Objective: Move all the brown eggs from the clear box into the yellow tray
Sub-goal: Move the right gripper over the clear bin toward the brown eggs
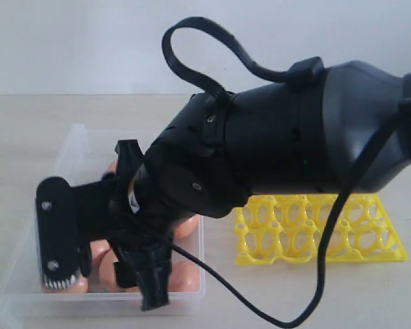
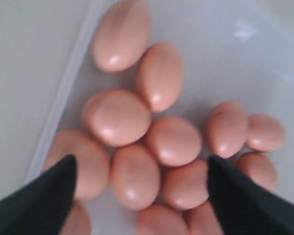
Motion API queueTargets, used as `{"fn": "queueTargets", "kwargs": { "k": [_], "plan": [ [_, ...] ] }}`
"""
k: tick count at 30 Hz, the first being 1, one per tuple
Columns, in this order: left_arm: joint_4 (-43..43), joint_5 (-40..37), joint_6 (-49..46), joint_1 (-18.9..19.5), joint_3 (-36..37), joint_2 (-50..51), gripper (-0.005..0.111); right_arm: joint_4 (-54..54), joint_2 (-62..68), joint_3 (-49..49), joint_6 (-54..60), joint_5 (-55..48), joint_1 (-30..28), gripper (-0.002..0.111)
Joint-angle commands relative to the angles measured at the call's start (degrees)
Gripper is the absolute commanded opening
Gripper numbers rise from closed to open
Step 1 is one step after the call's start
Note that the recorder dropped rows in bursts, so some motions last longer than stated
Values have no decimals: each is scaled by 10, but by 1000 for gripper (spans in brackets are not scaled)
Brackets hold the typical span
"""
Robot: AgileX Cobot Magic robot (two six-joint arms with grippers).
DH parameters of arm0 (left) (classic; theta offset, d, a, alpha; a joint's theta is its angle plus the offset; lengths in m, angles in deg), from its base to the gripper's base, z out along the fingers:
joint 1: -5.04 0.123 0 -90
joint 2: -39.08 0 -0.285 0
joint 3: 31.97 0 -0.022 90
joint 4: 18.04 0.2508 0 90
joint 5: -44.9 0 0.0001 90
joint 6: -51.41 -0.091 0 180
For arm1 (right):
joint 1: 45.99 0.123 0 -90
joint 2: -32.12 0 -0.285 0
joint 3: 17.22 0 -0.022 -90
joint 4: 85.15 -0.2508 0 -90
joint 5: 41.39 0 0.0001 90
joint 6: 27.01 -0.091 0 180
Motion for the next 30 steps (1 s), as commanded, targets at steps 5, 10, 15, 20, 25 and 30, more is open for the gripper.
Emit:
{"fn": "queueTargets", "kwargs": {
  "k": [5,10,15,20,25,30],
  "plan": [
    [-6,9,4,2,-2,-2,4,166,6,-3,-242,42,1,74],
    [-6,9,4,2,-2,-2,4,254,6,-3,-420,-14,1,3],
    [-6,9,4,2,-2,-2,4,256,6,-3,-381,-23,1,8],
    [-6,9,4,2,-2,-2,4,225,6,-2,-267,-75,1,70],
    [-6,9,4,2,-2,-2,4,277,7,-2,-264,-69,1,103],
    [-6,9,4,2,-2,-2,4,268,17,-2,-265,14,2,78]
  ]
}}
